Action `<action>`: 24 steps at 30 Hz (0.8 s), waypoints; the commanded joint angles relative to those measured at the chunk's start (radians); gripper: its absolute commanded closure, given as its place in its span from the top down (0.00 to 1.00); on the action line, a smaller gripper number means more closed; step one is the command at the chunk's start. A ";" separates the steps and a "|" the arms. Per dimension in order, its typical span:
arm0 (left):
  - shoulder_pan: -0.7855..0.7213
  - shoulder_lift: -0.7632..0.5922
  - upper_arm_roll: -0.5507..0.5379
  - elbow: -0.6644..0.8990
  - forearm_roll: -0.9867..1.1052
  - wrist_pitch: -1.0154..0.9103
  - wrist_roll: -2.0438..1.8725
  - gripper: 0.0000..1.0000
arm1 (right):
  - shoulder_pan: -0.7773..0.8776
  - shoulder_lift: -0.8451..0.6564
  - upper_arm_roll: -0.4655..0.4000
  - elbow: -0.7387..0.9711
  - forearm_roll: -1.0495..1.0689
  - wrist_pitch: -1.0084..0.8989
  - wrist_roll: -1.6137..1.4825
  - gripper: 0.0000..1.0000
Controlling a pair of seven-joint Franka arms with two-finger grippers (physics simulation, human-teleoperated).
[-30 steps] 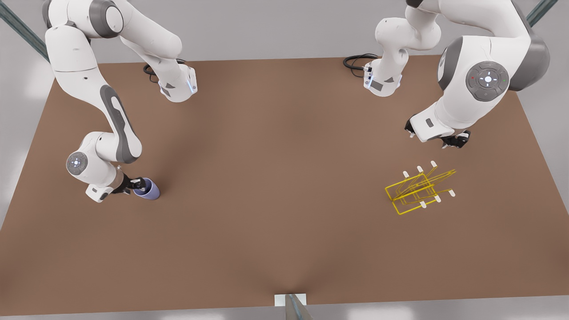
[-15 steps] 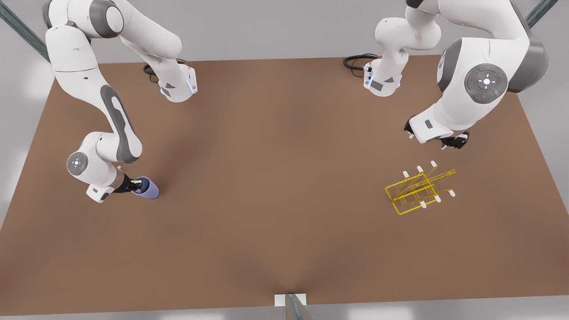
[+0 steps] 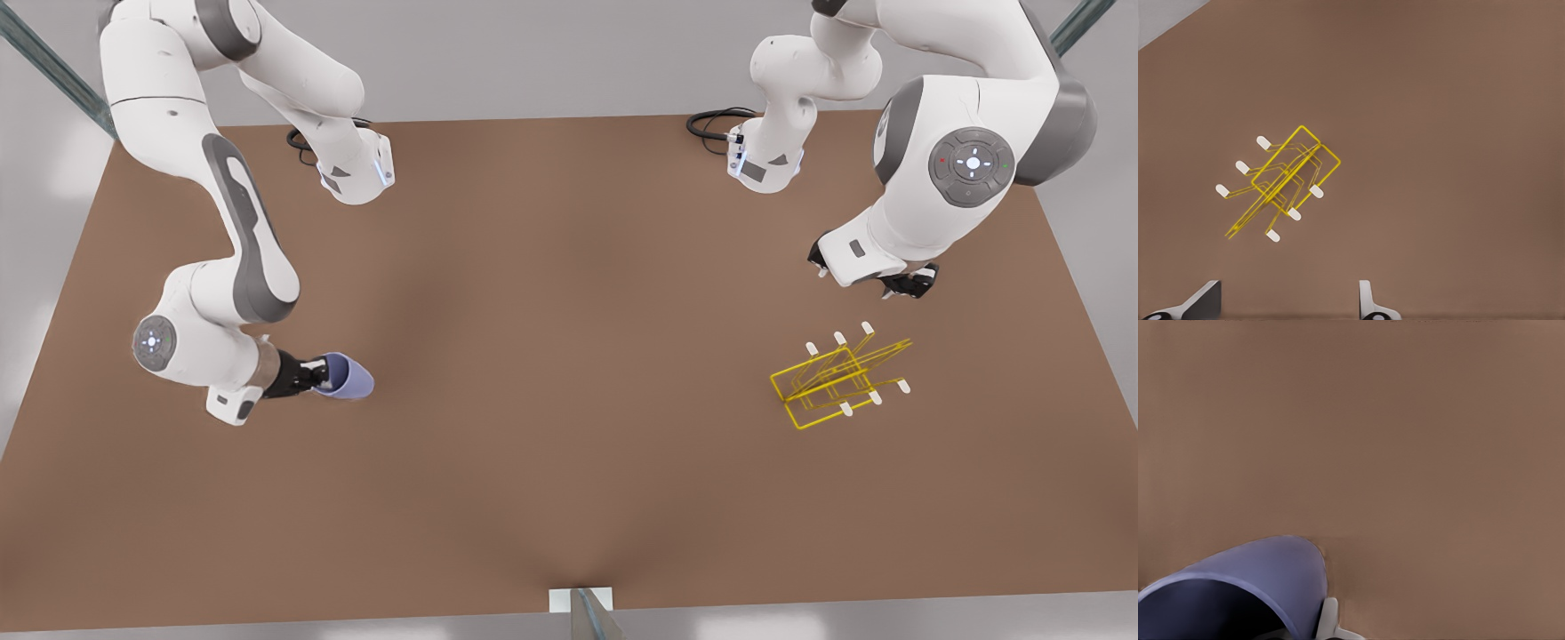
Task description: Place the cup on the cup holder
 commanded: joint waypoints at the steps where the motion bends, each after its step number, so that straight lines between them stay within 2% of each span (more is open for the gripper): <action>1: 0.000 -0.001 0.000 0.000 0.000 -0.001 0.000 1.00 | 0.004 0.002 0.078 0.029 0.042 -0.133 0.267 0.21; 2: 0.000 -0.001 0.000 0.000 0.000 -0.001 0.000 1.00 | 0.016 0.008 0.126 0.040 0.064 -0.126 0.365 0.21; 5: 0.000 -0.001 0.000 0.000 0.000 -0.002 0.000 1.00 | 0.168 0.047 0.126 0.046 0.084 0.000 0.570 0.21; 7: -0.001 -0.001 0.000 0.000 0.000 -0.004 0.000 1.00 | 0.288 0.120 0.121 0.132 0.152 0.061 0.696 0.21; 11: -0.001 0.000 0.000 0.000 0.000 -0.002 0.000 1.00 | 0.421 0.245 0.121 0.149 0.305 0.277 0.705 0.21; 14: -0.001 0.000 0.000 0.000 0.000 -0.002 0.000 1.00 | 0.561 0.366 0.115 0.242 0.342 0.402 0.734 0.21; 18: -0.001 0.000 0.000 0.000 0.000 -0.004 0.000 1.00 | 0.690 0.566 0.115 0.440 0.342 0.531 0.708 0.21; 24: -0.001 0.003 0.000 0.000 0.000 -0.004 0.000 1.00 | 0.869 0.844 0.089 0.831 0.342 0.548 0.581 0.21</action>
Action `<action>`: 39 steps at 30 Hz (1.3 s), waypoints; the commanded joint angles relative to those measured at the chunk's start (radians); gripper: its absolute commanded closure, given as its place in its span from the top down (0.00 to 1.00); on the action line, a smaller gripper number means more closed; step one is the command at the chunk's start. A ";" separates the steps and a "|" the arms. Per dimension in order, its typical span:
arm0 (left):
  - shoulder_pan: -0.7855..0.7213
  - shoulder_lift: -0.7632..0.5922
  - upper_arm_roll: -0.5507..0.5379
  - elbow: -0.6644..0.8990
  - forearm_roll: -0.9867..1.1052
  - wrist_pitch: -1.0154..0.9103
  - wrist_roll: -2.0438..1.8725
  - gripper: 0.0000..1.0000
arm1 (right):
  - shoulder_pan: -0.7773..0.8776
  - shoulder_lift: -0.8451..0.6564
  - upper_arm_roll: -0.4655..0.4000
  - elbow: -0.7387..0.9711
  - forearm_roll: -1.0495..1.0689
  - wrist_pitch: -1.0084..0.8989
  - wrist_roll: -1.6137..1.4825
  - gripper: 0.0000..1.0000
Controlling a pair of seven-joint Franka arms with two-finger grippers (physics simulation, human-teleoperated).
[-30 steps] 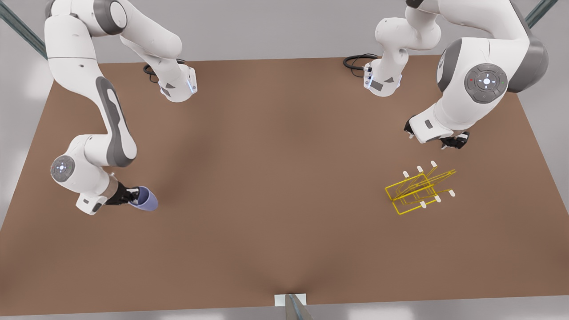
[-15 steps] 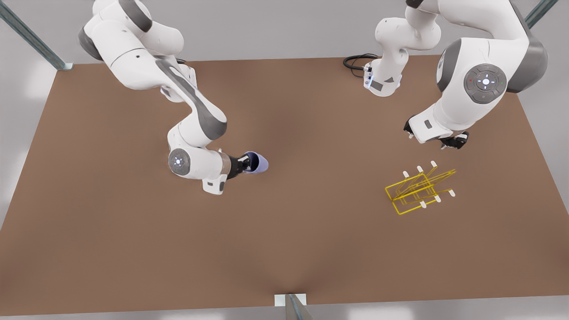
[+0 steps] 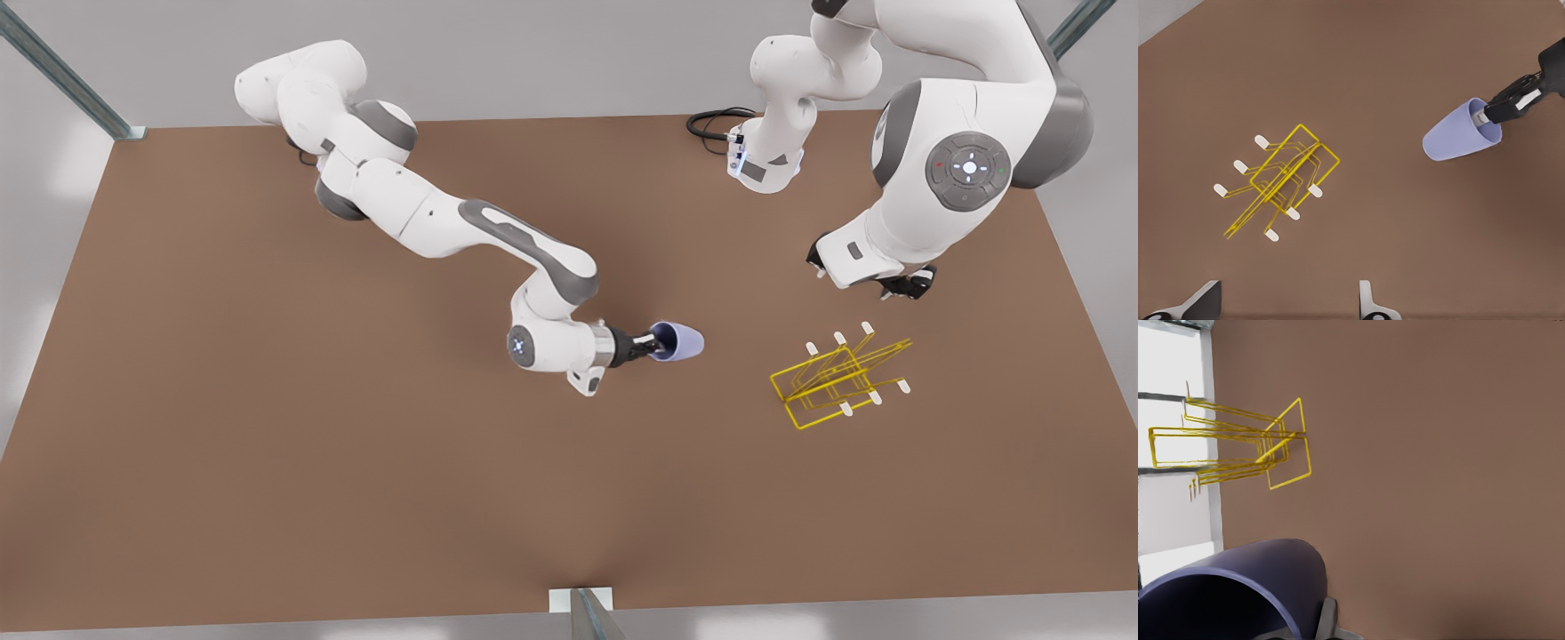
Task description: Place the cup on the cup holder
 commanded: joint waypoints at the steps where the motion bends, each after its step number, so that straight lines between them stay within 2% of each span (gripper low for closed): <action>1: 0.000 -0.001 0.000 0.000 0.000 -0.001 0.000 1.00 | 0.037 0.038 -0.017 0.064 -0.002 0.071 0.118 0.21; 4: 0.000 0.003 0.000 0.000 0.000 -0.001 0.000 1.00 | 0.060 0.069 -0.032 0.094 -0.002 0.068 0.118 0.21; 7: 0.000 0.008 0.000 0.000 0.000 0.000 0.000 1.00 | 0.008 0.075 -0.032 0.097 0.140 -0.124 -0.071 0.21; 14: 0.000 0.029 0.000 0.000 0.000 0.005 0.000 1.00 | -0.004 0.083 -0.032 0.091 0.205 -0.189 -0.238 0.21; 25: 0.000 0.037 0.000 0.000 0.000 0.007 0.000 1.00 | 0.011 0.107 -0.101 0.085 0.203 -0.190 -0.284 0.21; 34: 0.000 0.037 0.000 0.000 0.000 0.008 0.000 1.00 | 0.019 0.112 -0.120 0.085 0.203 -0.189 -0.290 0.21; 36: 0.000 0.037 0.000 0.000 0.000 0.008 0.000 1.00 | 0.019 0.112 -0.120 0.085 0.203 -0.189 -0.289 0.48; 38: 0.000 0.037 0.000 0.000 0.000 0.008 0.000 1.00 | 0.019 0.112 -0.120 0.085 0.203 -0.189 -0.278 1.00; 39: 0.000 0.037 0.000 0.000 0.000 0.008 0.000 1.00 | 0.019 0.112 -0.120 0.084 0.203 -0.189 -0.278 1.00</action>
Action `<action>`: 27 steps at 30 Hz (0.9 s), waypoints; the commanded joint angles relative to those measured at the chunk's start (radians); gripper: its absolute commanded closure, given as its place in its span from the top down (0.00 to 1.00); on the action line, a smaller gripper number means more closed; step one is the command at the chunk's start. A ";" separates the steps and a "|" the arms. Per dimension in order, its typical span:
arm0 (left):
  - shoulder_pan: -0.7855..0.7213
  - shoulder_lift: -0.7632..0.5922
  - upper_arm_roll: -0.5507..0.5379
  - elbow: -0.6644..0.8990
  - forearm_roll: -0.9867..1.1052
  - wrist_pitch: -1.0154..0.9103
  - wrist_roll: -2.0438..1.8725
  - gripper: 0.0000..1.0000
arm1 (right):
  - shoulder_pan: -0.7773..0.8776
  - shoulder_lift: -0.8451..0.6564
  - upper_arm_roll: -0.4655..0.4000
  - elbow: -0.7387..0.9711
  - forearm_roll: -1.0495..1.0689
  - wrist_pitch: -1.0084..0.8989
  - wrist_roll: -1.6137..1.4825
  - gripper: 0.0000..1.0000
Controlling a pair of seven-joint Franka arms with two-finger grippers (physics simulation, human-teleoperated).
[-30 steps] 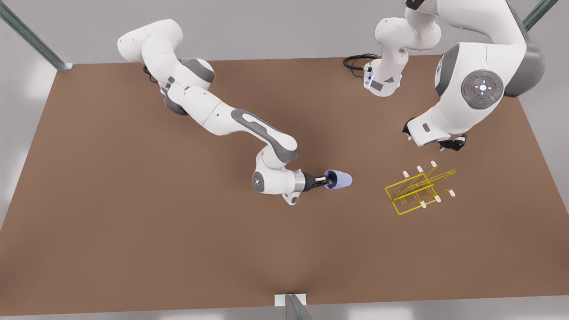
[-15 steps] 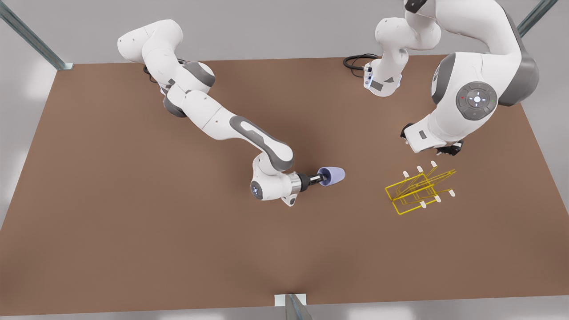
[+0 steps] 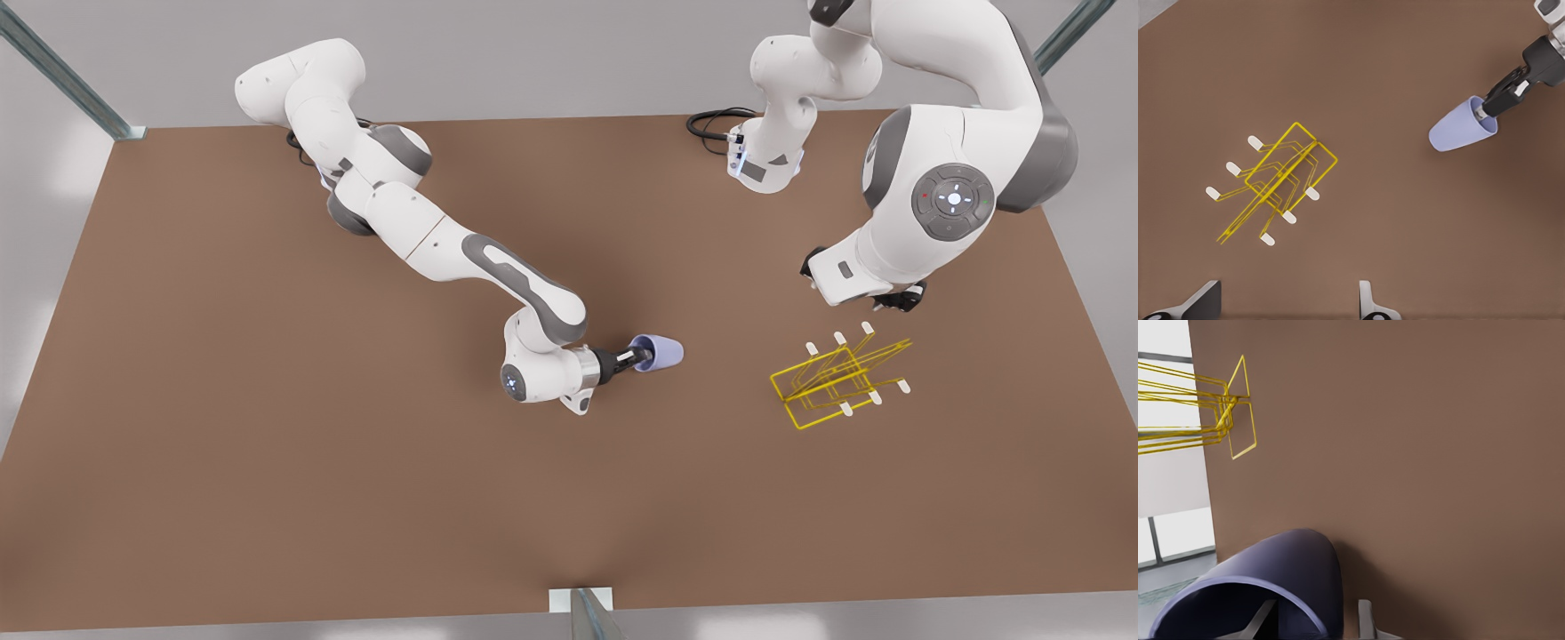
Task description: Place the cup on the cup holder
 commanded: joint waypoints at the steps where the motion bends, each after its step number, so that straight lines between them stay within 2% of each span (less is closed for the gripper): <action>1: 0.000 -0.002 0.000 0.000 0.000 0.000 0.000 1.00 | 0.000 -0.002 0.001 -0.001 0.000 -0.007 -0.043 1.00; 10: 0.000 -0.002 0.000 0.000 0.000 0.002 0.000 1.00 | -0.012 -0.010 -0.024 0.001 0.000 -0.081 -0.045 1.00; 18: -0.046 0.012 -0.002 0.002 -0.004 0.008 0.000 1.00 | -0.113 -0.083 -0.029 0.001 -0.005 -0.208 -0.040 1.00; 19: -0.046 0.014 -0.037 0.002 -0.009 0.031 0.000 1.00 | -0.140 -0.123 -0.027 -0.001 -0.054 -0.208 -0.046 1.00; 21: -0.046 0.089 -0.147 0.003 -0.010 0.063 0.000 1.00 | -0.140 -0.292 -0.018 0.001 -0.498 -0.208 -0.042 1.00; 23: -0.048 0.194 -0.271 0.002 -0.010 0.139 0.002 1.00 | -0.185 -0.466 -0.027 0.002 -0.632 -0.455 -0.033 1.00; 24: -0.048 0.280 -0.342 0.002 -0.009 0.230 0.011 1.00 | -0.261 -0.571 -0.026 0.001 -0.667 -0.604 -0.016 1.00; 25: -0.119 0.349 -0.354 0.003 -0.012 0.322 0.009 1.00 | -0.348 -0.652 -0.029 -0.002 -0.667 -0.792 0.094 1.00; 26: -0.147 0.403 -0.354 0.004 -0.013 0.420 0.003 1.00 | -0.373 -0.776 -0.113 -0.108 -0.774 -0.867 0.109 1.00; 27: -0.147 0.440 -0.354 -0.007 -0.010 0.512 0.019 1.00 | -0.403 -0.940 -0.184 -0.339 -0.890 -0.806 0.104 1.00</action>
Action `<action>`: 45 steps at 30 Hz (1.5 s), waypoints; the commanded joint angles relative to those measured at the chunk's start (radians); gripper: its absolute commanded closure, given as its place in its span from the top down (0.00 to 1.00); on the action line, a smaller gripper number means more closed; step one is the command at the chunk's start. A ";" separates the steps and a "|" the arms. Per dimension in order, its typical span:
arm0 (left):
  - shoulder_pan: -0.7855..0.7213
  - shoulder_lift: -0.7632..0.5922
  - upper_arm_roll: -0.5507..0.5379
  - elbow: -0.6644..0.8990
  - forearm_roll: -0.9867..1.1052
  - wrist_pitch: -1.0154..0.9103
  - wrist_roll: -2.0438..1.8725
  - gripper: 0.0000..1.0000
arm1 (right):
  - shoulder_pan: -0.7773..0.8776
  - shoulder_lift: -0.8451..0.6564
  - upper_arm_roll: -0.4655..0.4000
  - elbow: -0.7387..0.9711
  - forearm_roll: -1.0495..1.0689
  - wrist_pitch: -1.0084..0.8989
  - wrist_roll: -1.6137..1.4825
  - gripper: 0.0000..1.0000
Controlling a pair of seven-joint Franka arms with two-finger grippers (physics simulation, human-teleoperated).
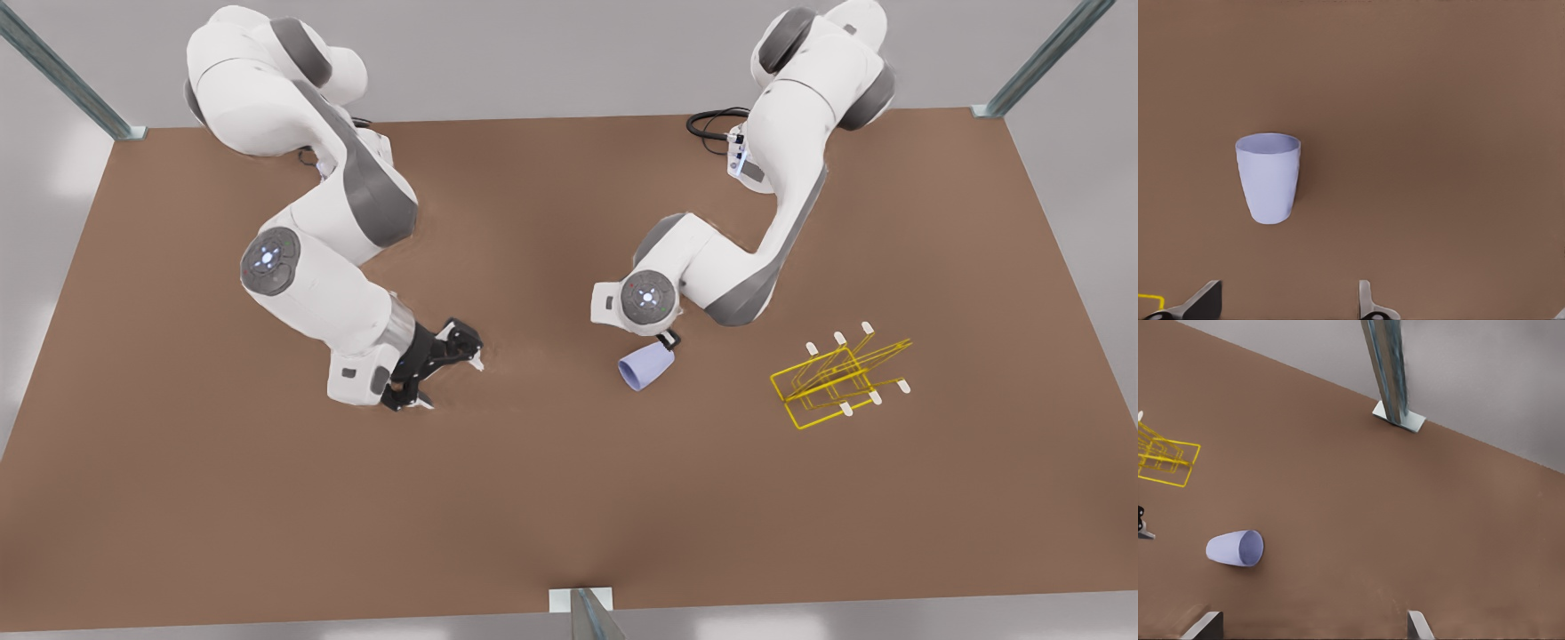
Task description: Place the cup on the cup holder
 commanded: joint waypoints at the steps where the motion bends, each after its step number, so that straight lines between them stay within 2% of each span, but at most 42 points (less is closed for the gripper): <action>1: -0.001 0.043 -0.006 -0.097 0.026 0.435 0.076 1.00 | -0.090 -0.217 -0.047 -0.262 -0.223 -0.171 0.105 1.00; 2: 0.011 0.043 -0.006 -0.155 0.056 0.503 0.162 1.00 | -0.143 -0.324 -0.047 -0.434 -0.216 -0.047 0.102 1.00; 3: 0.026 0.043 -0.006 -0.220 0.102 0.561 0.233 1.00 | -0.157 -0.338 -0.070 -0.442 -0.207 -0.079 0.105 1.00; 5: 0.074 0.015 -0.006 -0.329 0.164 0.646 0.270 1.00 | -0.215 -0.340 -0.065 -0.431 -0.172 -0.174 0.119 1.00; 7: 0.089 -0.031 -0.006 -0.382 0.167 0.659 0.268 1.00 | -0.358 -0.329 -0.067 -0.379 -0.045 -0.168 0.096 1.00; 10: 0.091 -0.045 -0.005 -0.405 0.165 0.658 0.103 1.00 | -0.472 -0.243 -0.073 -0.321 -0.109 -0.151 0.111 1.00; 16: 0.098 -0.039 -0.002 -0.407 0.161 0.627 -0.174 1.00 | -0.469 -0.232 -0.076 -0.306 -0.135 -0.122 0.110 1.00; 45: 0.126 0.070 0.010 -0.444 0.155 0.719 -0.187 1.00 | -0.473 -0.214 -0.077 -0.306 -0.137 -0.125 0.108 1.00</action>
